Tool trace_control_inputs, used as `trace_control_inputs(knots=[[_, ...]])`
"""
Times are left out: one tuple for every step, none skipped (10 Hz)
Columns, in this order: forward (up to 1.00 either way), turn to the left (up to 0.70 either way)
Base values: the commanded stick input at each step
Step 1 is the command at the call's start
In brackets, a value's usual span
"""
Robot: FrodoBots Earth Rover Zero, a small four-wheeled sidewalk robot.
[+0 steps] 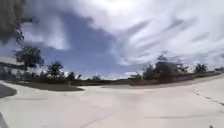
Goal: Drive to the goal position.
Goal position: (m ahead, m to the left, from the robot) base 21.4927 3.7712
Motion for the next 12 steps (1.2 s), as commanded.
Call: trace_control_inputs(knots=[[0.85, 0.34], [0.85, 0.00], [0.85, 0.00], [0.85, 0.00], [0.85, 0.00], [0.85, 0.00], [0.85, 0.00], [0.85, 0.00], [0.85, 0.00], [0.85, 0.00], [0.85, 0.00], [0.85, 0.00]])
